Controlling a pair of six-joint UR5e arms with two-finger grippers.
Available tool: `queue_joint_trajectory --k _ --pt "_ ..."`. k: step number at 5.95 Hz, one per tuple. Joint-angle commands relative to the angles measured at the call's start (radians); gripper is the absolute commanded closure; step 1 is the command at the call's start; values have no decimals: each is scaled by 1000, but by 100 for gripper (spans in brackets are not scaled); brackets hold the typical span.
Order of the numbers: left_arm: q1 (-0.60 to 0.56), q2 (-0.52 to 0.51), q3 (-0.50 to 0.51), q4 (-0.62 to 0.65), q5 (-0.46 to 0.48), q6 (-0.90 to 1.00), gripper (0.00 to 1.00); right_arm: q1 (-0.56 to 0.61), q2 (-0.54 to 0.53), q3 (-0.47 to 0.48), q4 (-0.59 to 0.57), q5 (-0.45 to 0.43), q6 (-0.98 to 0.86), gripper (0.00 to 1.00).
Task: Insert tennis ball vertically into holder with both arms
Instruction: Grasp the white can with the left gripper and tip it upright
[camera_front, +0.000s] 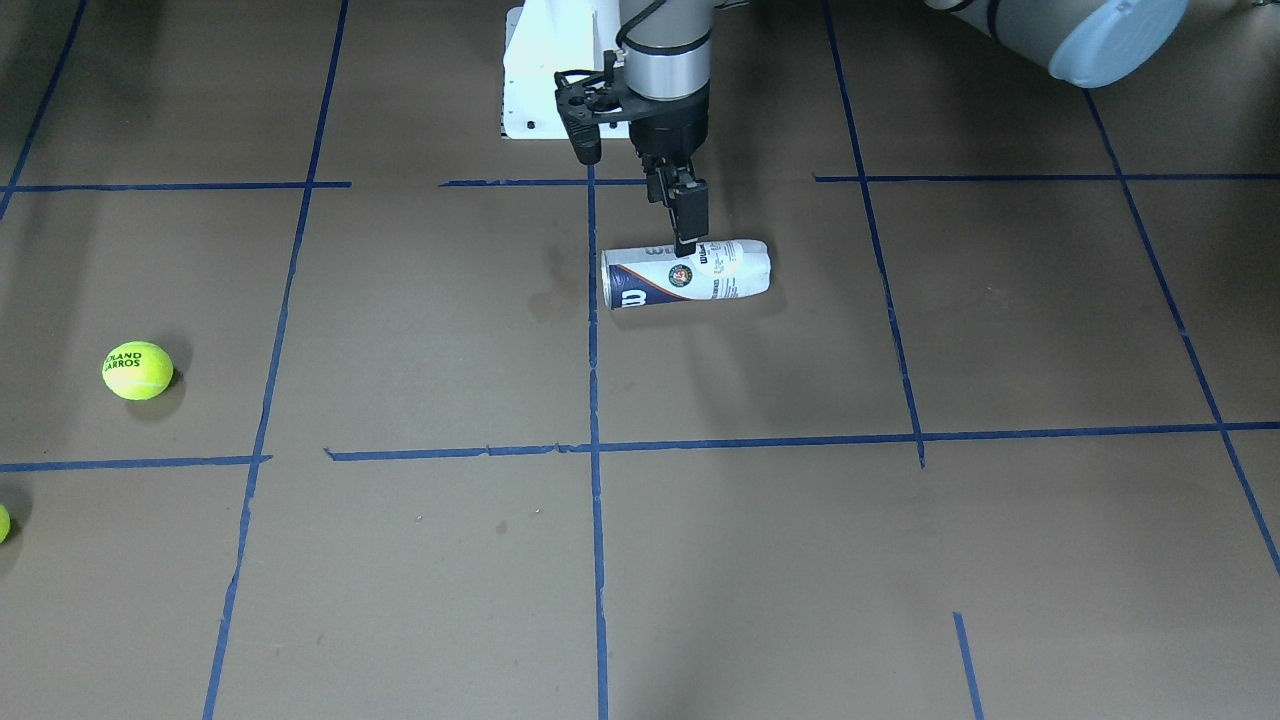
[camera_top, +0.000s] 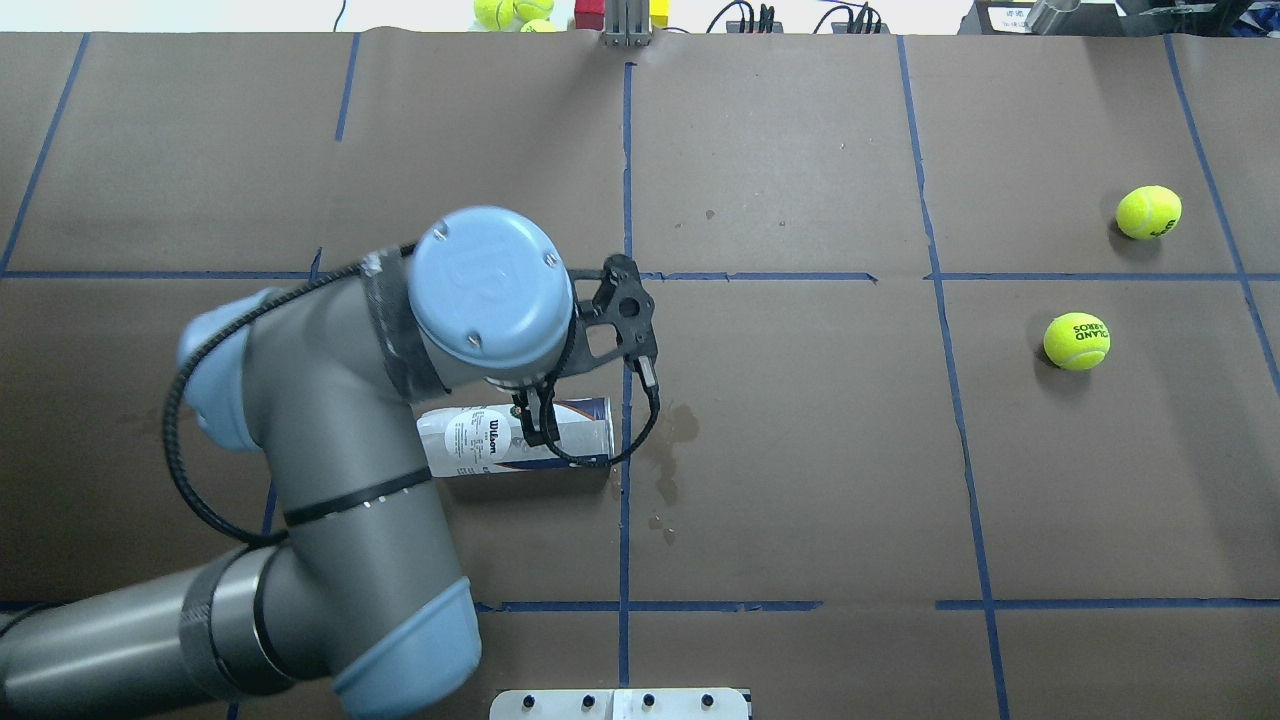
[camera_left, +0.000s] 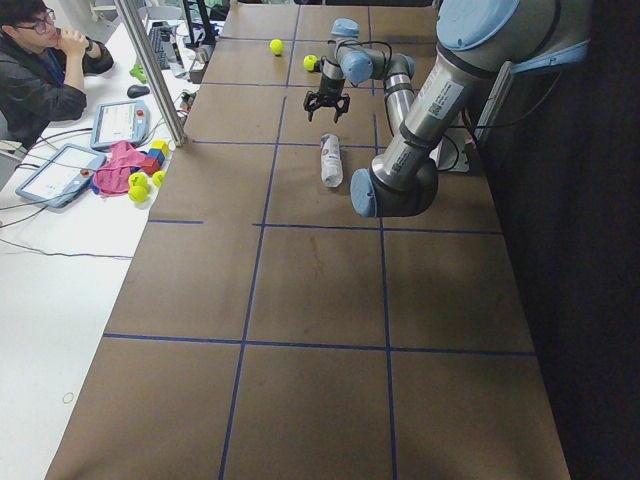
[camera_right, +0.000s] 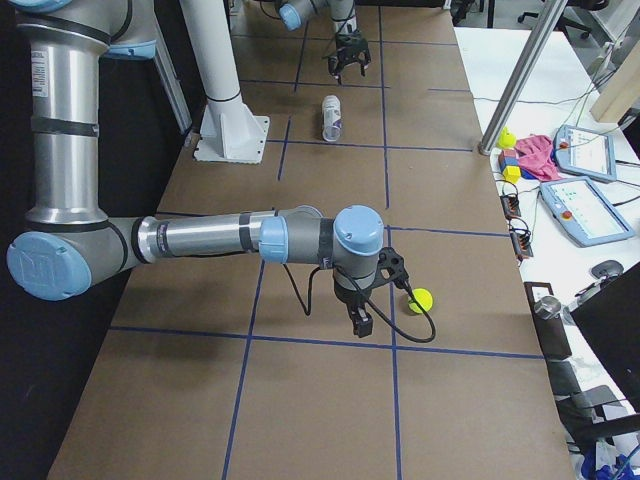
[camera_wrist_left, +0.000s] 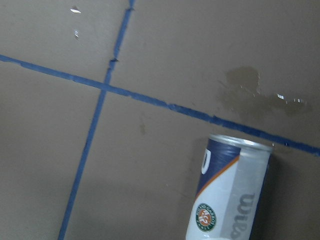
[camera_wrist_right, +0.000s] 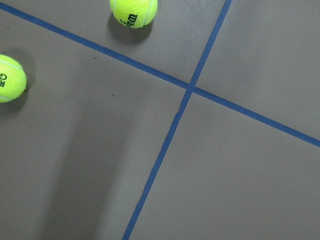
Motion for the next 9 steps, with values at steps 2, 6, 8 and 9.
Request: queue_joint_trajectory --k 2,6,8,9 --pt "67 -78 159 19 106 0 0 0 -2 -1 0 2 1 0" --pt "96 -120 249 8 126 -65 0 0 -2 -3 0 2 1 0" --pt "98 -113 252 5 126 -99 0 0 0 -6 0 2 0 0" --pt "104 -110 256 2 125 -103 0 0 0 -4 0 2 0 0"
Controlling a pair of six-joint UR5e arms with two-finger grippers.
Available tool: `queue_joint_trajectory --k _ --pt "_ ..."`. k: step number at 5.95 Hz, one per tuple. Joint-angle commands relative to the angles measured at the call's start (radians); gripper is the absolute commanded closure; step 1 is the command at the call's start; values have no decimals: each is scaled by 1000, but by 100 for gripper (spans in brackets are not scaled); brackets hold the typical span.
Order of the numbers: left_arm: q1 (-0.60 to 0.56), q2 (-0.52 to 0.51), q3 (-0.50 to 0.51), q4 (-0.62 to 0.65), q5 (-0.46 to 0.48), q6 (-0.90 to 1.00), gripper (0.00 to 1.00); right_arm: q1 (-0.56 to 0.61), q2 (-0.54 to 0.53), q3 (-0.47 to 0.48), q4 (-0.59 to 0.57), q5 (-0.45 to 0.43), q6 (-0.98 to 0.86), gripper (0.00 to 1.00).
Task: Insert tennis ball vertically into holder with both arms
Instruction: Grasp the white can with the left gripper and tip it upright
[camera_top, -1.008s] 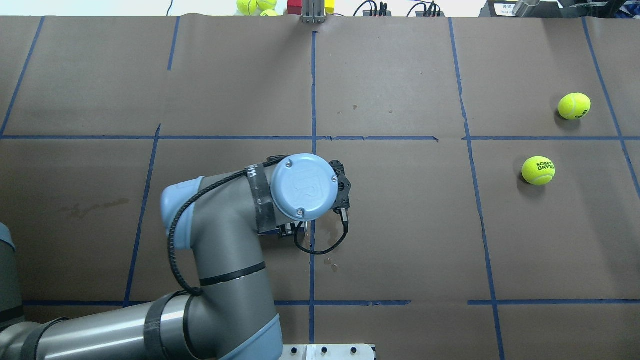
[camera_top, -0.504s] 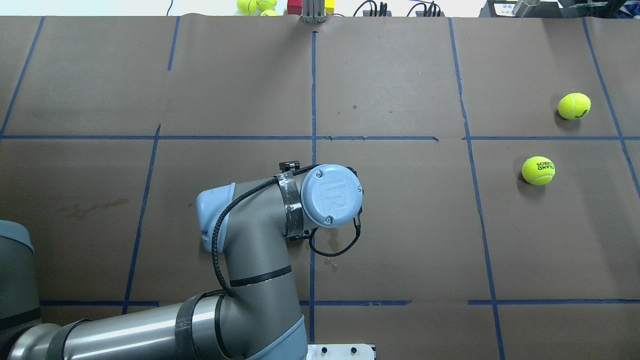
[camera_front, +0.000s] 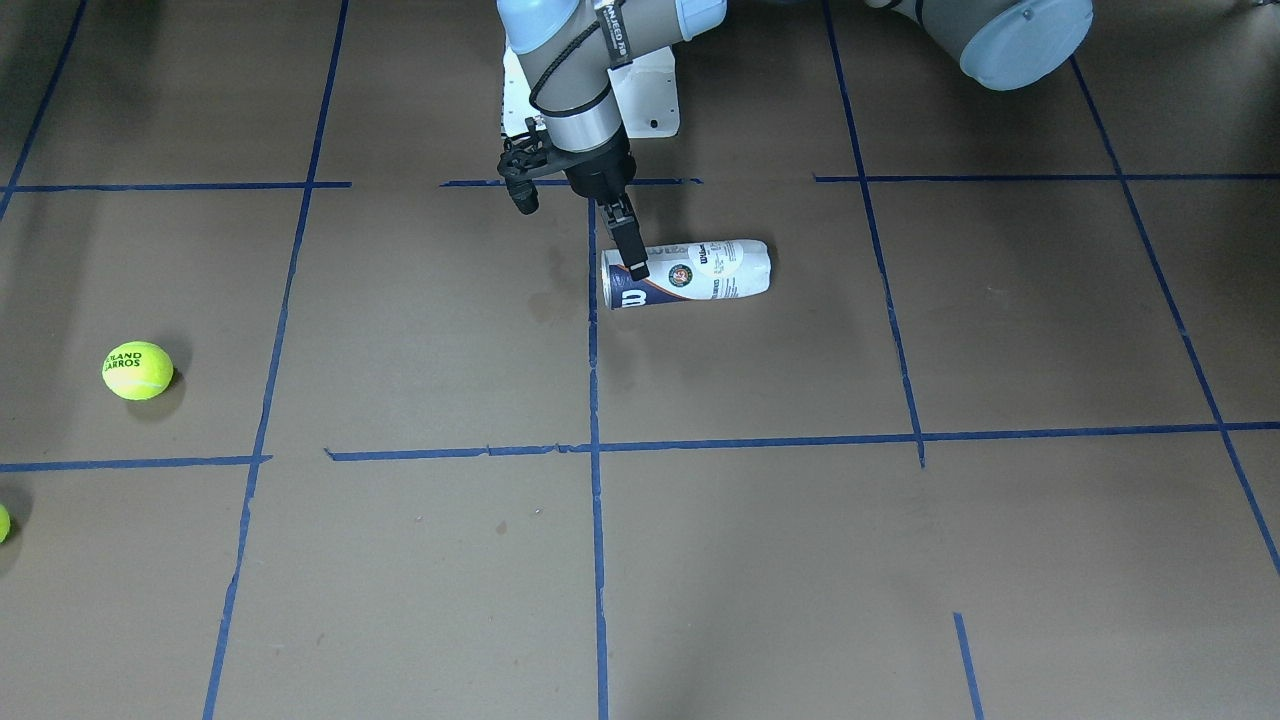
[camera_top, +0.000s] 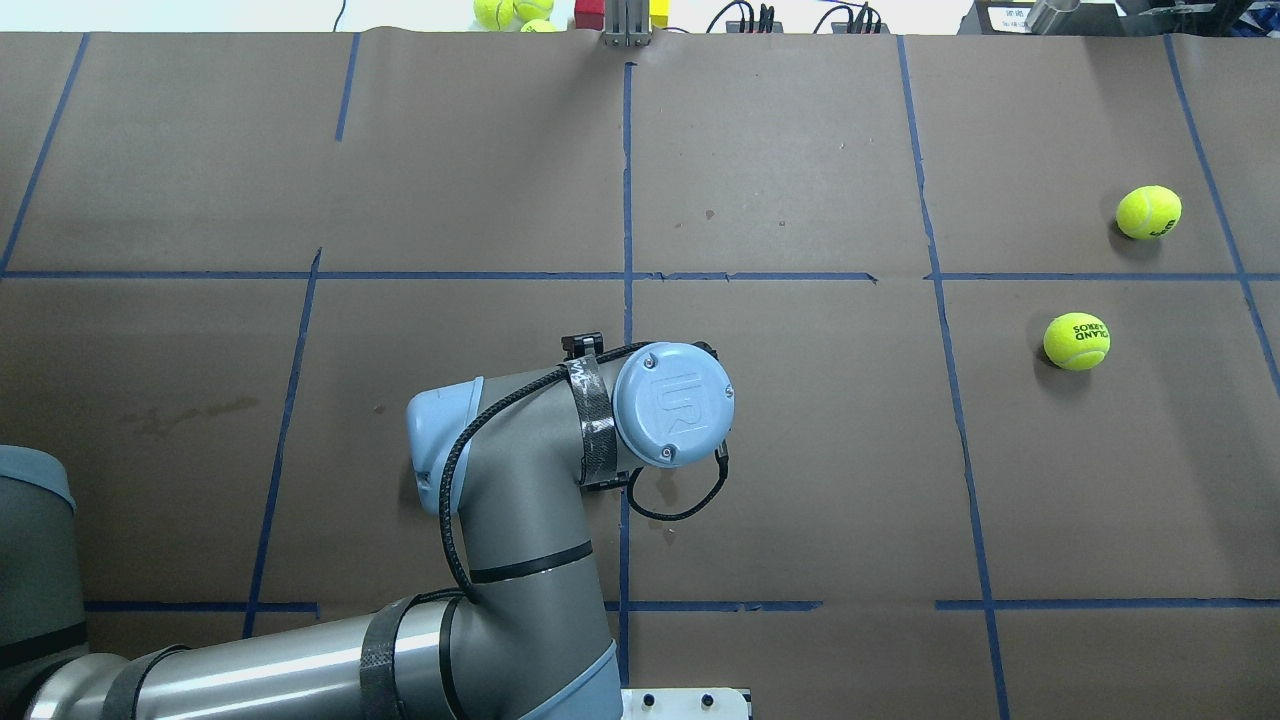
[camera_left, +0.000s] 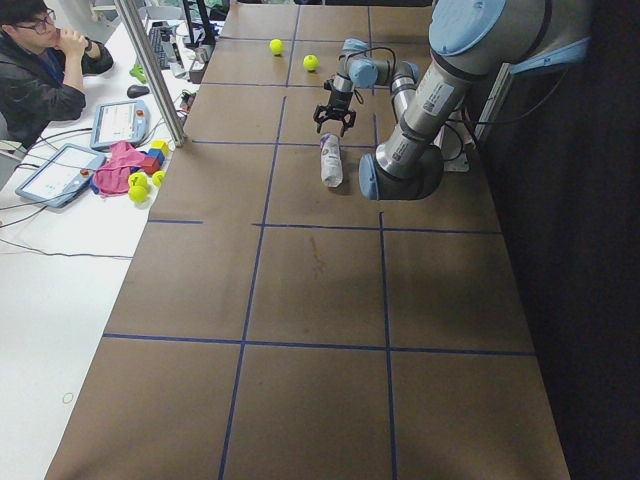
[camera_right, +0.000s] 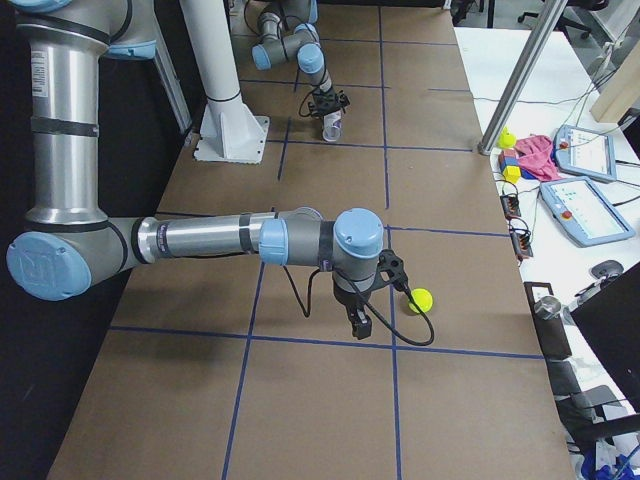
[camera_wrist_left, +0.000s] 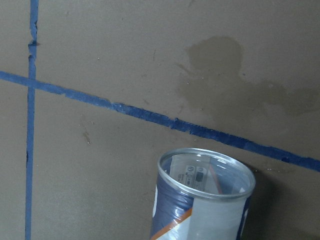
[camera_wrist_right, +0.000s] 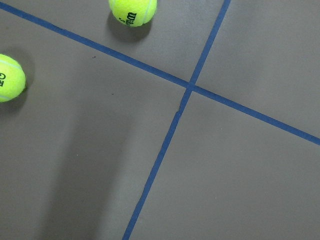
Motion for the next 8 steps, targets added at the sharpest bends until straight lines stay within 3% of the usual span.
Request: queue_joint_trajectory --k 1,3,8 --pt "5 5 22 -20 -1 -12 0 0 0 -1 0 0 0 0" --pt "5 5 96 -119 -1 -12 0 0 0 1 0 0 0 0" --pt "6 32 85 -127 -6 -12 1 0 0 -1 -2 0 0 0"
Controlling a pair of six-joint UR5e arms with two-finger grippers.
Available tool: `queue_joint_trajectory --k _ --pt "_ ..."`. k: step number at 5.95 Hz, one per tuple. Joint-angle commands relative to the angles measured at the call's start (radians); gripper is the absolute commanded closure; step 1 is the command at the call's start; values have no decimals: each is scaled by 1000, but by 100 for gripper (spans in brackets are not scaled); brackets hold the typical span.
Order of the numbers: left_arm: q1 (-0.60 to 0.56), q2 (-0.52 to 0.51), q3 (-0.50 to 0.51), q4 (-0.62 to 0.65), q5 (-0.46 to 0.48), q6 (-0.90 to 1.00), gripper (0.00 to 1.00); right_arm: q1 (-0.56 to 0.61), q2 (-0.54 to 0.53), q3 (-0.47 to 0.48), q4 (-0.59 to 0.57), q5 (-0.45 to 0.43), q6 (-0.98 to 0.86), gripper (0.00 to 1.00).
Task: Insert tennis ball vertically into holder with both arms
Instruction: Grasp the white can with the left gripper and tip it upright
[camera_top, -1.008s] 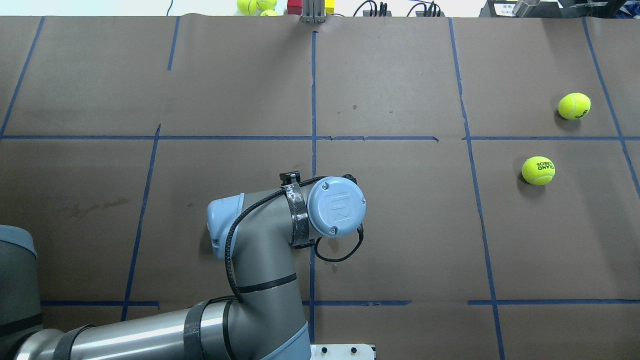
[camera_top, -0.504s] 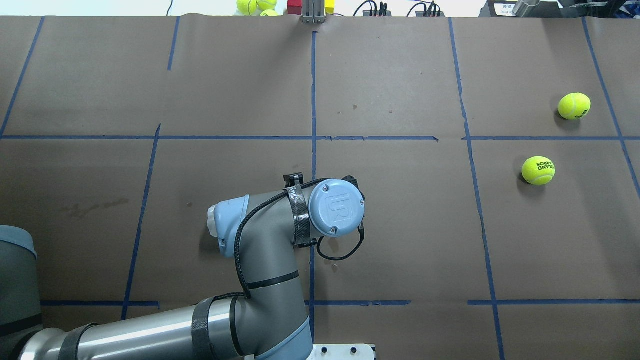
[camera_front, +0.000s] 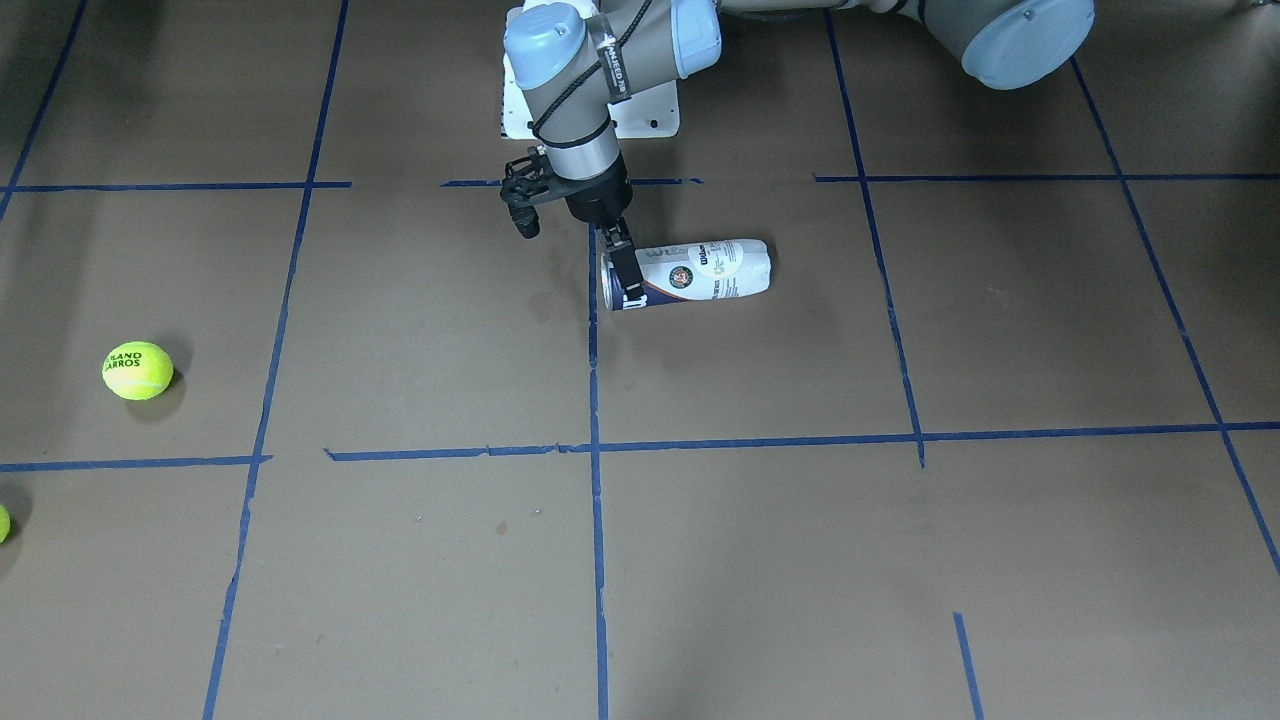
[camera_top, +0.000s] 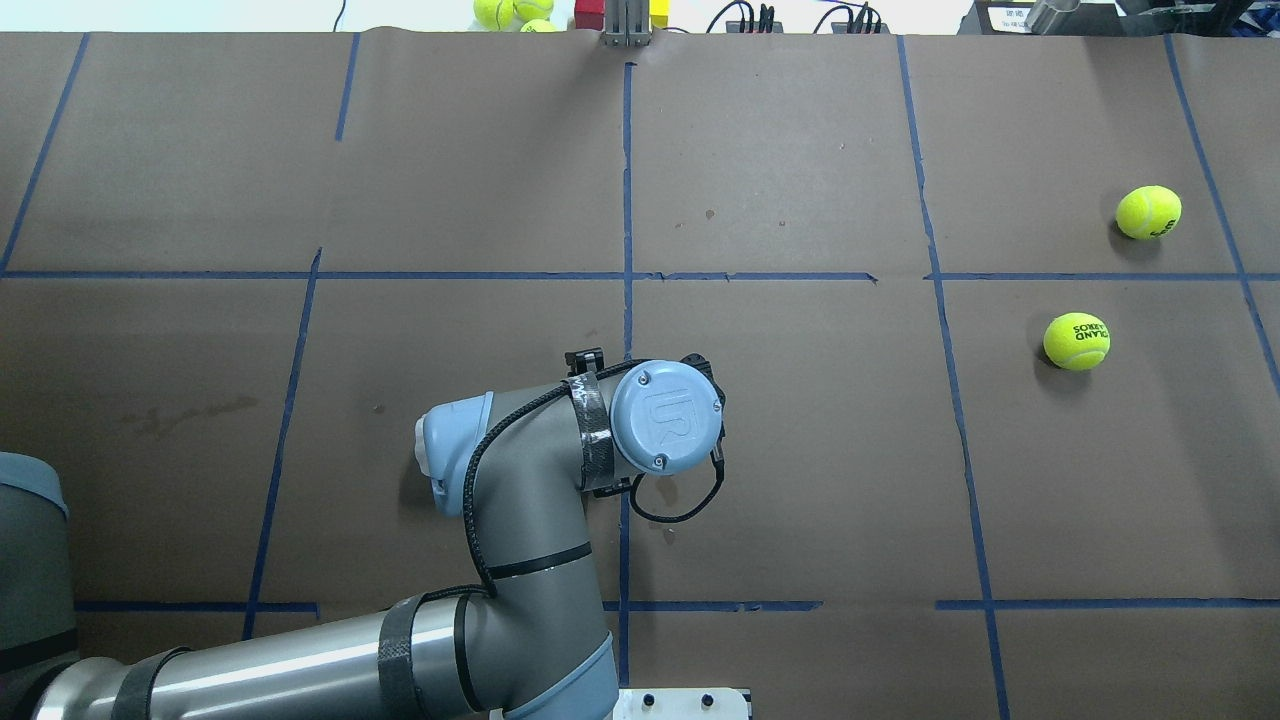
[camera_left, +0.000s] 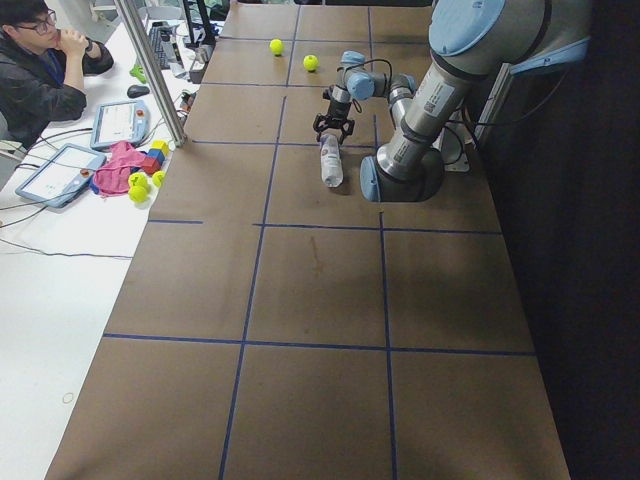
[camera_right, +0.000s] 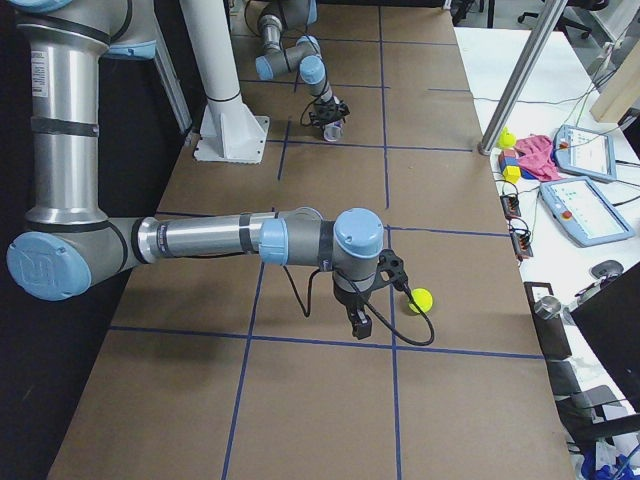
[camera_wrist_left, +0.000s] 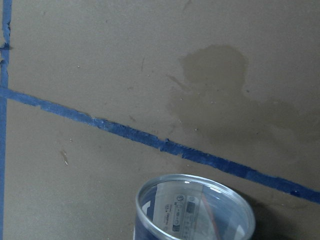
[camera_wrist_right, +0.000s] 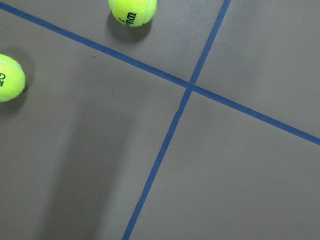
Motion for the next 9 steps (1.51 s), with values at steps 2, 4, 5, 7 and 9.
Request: queue_joint_trajectory --k 2,4,5,7,9 --pt "4 70 11 -130 1 0 1 0 0 0 0 0 -1 0" --pt "18 69 12 -135 1 -1 3 0 0 0 0 -2 1 0" --pt "18 69 14 -152 3 0 3 0 0 0 0 -2 -1 0" --pt "18 66 15 -153 4 3 11 0 2 0 0 -2 1 0" --pt "16 67 9 -179 6 2 22 0 3 0 0 -2 1 0"
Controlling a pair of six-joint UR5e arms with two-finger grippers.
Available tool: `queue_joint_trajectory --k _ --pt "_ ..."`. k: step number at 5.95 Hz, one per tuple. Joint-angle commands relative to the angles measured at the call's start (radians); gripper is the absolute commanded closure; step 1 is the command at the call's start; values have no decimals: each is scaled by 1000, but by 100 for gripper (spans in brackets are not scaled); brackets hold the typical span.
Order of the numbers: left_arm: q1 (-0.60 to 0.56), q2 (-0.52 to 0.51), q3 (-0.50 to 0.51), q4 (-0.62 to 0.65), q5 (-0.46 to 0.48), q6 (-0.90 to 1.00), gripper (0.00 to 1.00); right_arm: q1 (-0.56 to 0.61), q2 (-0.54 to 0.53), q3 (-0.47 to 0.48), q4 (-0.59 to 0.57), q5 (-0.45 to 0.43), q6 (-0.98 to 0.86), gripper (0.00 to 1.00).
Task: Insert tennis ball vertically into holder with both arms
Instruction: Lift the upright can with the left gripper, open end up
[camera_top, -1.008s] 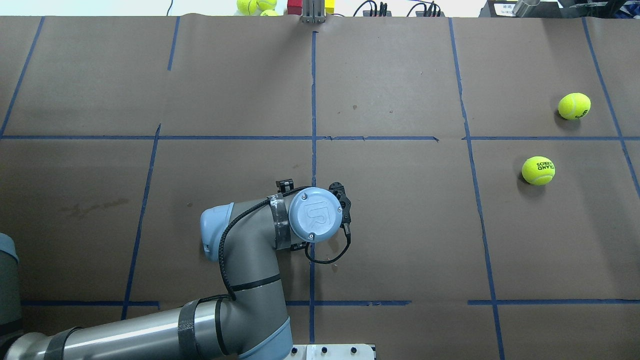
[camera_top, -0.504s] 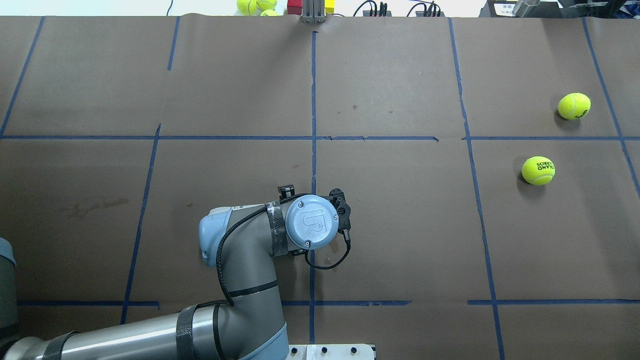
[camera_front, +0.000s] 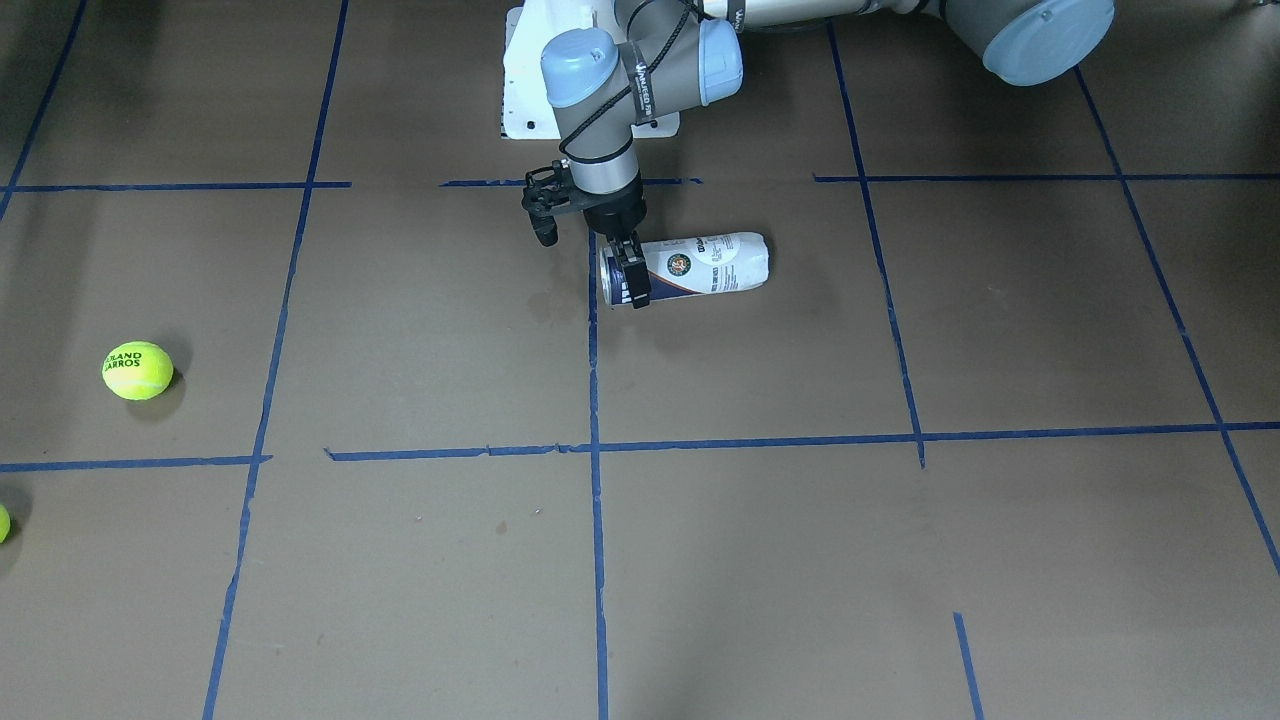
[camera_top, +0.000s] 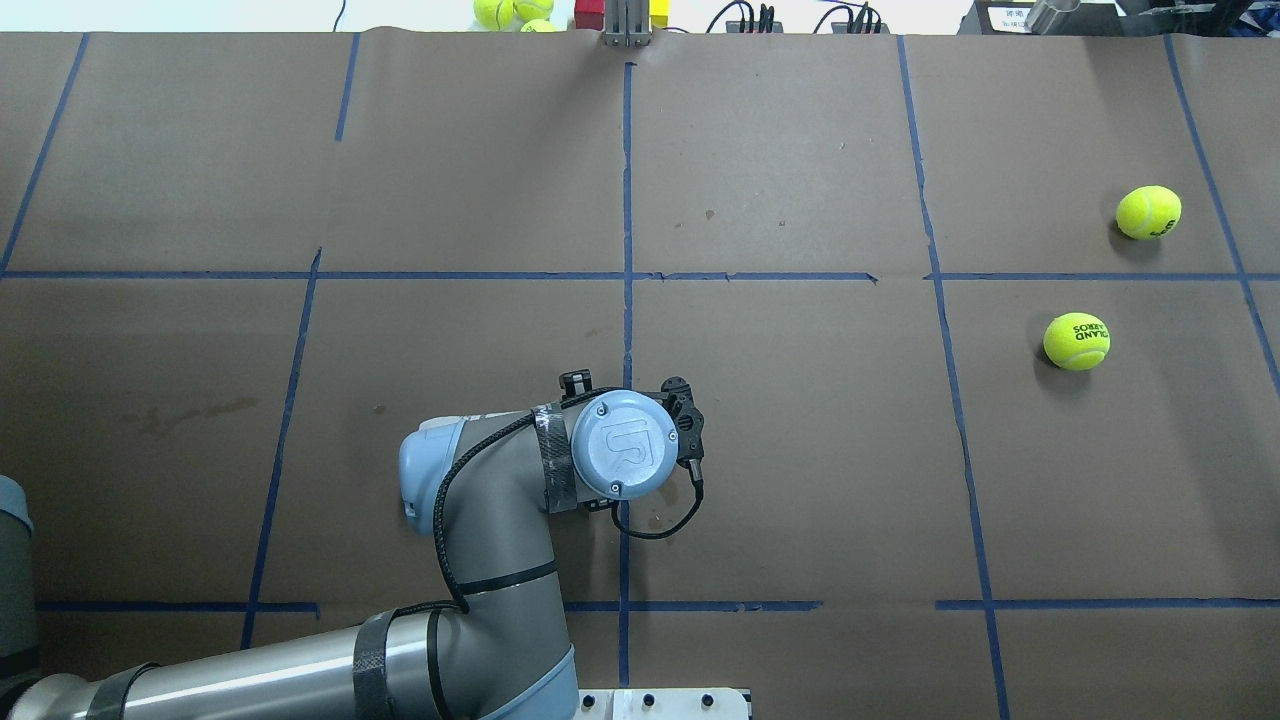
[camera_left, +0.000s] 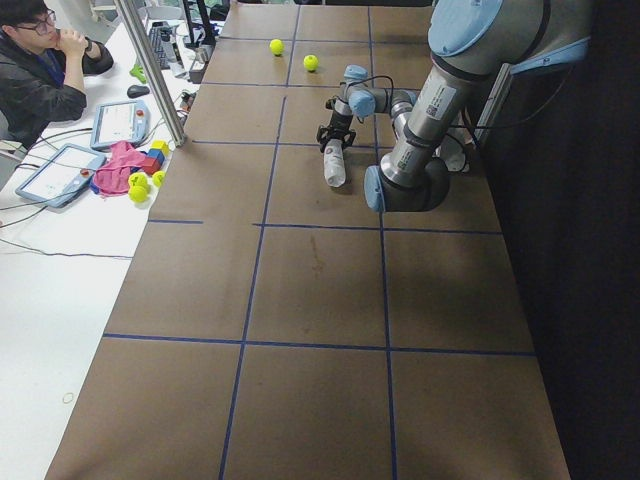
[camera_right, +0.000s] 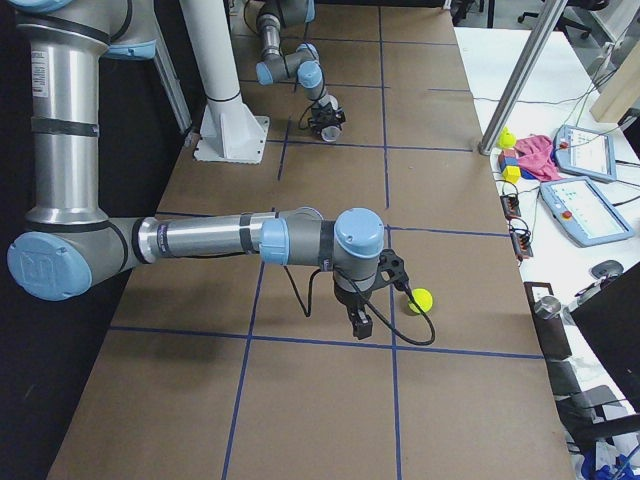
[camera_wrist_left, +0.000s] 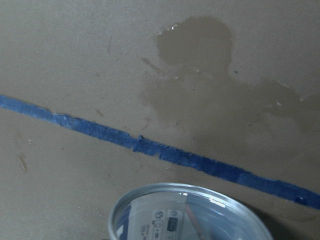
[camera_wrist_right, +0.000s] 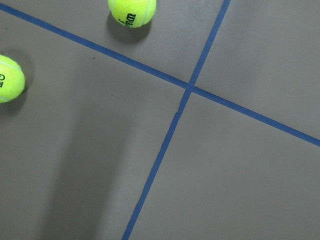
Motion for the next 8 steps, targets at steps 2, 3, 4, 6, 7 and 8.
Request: queue_joint_trajectory --k 2,3,4,6,7,8 --pt "-17 -3 -115 -25 -1 0 22 0 2 -2 0 0 0 0" --pt "-33 -4 -224 -27 -4 0 22 0 2 -2 0 0 0 0" --pt "-52 -4 -307 -60 -6 -2 22 0 2 -3 -2 0 0 0" --pt "-60 49 -326 -421 -6 -92 22 0 2 -5 0 0 0 0" --pt "-73 60 -326 -576 -6 -144 22 0 2 -5 0 0 -2 0" --pt "-75 107 -323 -754 -6 -201 22 0 2 -5 0 0 0 0"
